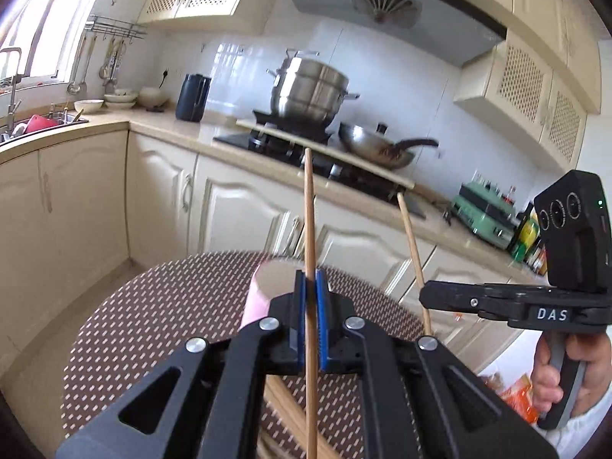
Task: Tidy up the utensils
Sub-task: 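Lift both held chopsticks upright and carry them over the pink cup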
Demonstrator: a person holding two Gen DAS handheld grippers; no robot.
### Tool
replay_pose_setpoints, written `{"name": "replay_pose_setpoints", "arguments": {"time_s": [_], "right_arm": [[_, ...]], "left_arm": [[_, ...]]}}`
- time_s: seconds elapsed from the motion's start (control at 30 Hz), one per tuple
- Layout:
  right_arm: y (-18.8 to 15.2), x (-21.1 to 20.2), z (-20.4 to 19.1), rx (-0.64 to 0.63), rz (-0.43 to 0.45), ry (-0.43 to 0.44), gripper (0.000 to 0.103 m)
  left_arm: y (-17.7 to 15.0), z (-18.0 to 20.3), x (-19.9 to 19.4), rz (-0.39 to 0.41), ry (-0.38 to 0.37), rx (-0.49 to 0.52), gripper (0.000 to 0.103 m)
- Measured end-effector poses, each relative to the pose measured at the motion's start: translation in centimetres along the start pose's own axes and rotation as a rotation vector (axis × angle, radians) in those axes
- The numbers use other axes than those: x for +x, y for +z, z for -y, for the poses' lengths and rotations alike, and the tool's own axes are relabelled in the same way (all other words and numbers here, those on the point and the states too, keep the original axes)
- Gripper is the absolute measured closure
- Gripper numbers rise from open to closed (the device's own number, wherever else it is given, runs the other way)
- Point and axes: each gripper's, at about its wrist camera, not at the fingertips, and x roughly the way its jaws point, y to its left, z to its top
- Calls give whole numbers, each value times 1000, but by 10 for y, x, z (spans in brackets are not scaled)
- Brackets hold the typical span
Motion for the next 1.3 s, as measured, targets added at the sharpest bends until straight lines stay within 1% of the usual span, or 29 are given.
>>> {"name": "replay_pose_setpoints", "arguments": {"time_s": [0.07, 0.1, 0.17, 0.23, 0.27, 0.3, 0.33, 0.4, 0.5, 0.57, 0.73, 0.83, 0.97, 1.1, 1.3], "right_arm": [[23, 5, -9, -4, 58, -5, 97], [30, 5, -12, -9, 94, -22, 97], [45, 9, -15, 3, 151, -16, 97], [60, 11, -15, 8, 227, -36, 97], [64, 12, -12, 20, 255, -38, 97], [67, 14, -11, 28, 283, -51, 97], [72, 17, -9, 27, 320, -75, 97], [78, 24, -3, 48, 377, -85, 97], [85, 32, 6, 61, 440, -100, 97], [85, 33, 8, 63, 473, -115, 97], [84, 51, 16, 39, 480, -135, 97], [76, 56, 15, 32, 464, -132, 97], [64, 66, 17, 26, 430, -128, 97], [48, 75, 19, 32, 386, -113, 97], [26, 85, 19, 45, 327, -104, 97]], "left_arm": [[10, 6, 11, 32, 2, 3, 97], [17, 9, 17, 47, -1, 5, 97], [27, 12, 24, 73, -10, 15, 97], [38, 13, 33, 116, -14, 18, 97], [42, 12, 37, 127, -9, 17, 97], [47, 11, 43, 138, 2, 8, 97], [52, 8, 49, 155, -3, 0, 97], [58, 5, 58, 182, 7, -15, 97], [63, -3, 69, 214, 21, -30, 97], [65, -8, 75, 244, 44, -32, 97], [60, -17, 95, 252, 62, -37, 97], [53, -18, 101, 260, 94, -8, 97], [40, -25, 106, 232, 100, -9, 97], [24, -33, 107, 177, 110, -14, 97], [4, -36, 93, 146, 104, -12, 97]]}}
